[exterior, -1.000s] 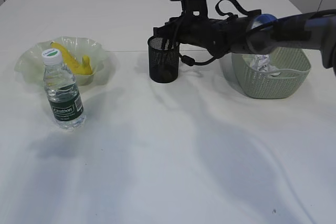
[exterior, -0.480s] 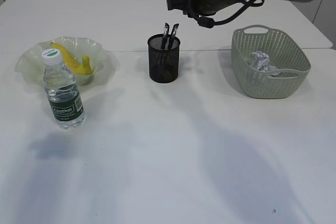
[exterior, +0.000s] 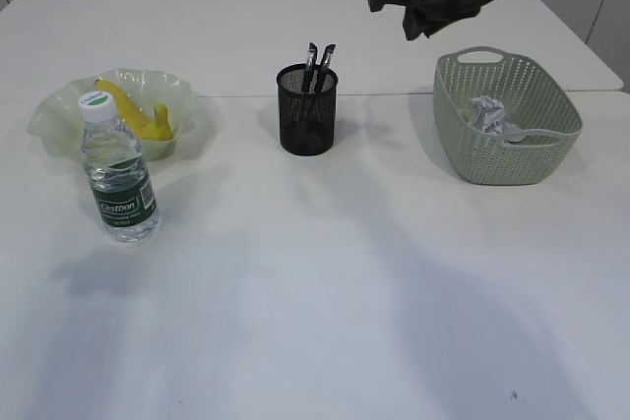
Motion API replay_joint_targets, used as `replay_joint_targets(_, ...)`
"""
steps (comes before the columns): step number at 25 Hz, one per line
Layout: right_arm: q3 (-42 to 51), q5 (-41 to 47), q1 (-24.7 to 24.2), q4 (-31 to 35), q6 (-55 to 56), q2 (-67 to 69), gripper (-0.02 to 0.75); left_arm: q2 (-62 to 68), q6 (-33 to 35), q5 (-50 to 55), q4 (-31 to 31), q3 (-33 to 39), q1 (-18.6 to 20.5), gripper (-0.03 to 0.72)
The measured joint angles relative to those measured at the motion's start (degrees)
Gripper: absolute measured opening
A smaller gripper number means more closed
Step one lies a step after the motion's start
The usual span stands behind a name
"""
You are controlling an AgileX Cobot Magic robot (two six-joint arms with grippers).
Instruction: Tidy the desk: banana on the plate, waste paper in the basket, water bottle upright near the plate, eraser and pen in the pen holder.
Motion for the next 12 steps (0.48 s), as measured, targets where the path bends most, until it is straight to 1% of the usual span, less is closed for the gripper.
replay_joint_targets(2,0.0,4.7,-1.0,0.0,-0.3,-0.7,0.188,0.0,0.0,0.0,0.0,0.0,0.0,0.433)
replay_joint_targets(5,0.0,10.0,-3.1,0.3,-0.6,-1.4,0.312,0.0,0.0,-0.1,0.0,0.0,0.0,0.433)
replay_joint_targets(6,0.0,11.3,-3.9,0.6,-1.1,-1.7,0.343,0.0,0.0,-0.1,0.0,0.0,0.0,0.433)
replay_joint_targets(8,0.0,12.5,-5.4,2.2,-2.4,-2.7,0.372,0.0,0.0,-0.3,0.0,0.0,0.0,0.433)
replay_joint_targets(12,1.4,12.6,-7.7,4.8,-5.2,-5.9,0.386,0.0,0.0,-0.3,0.5,0.0,0.0,0.433)
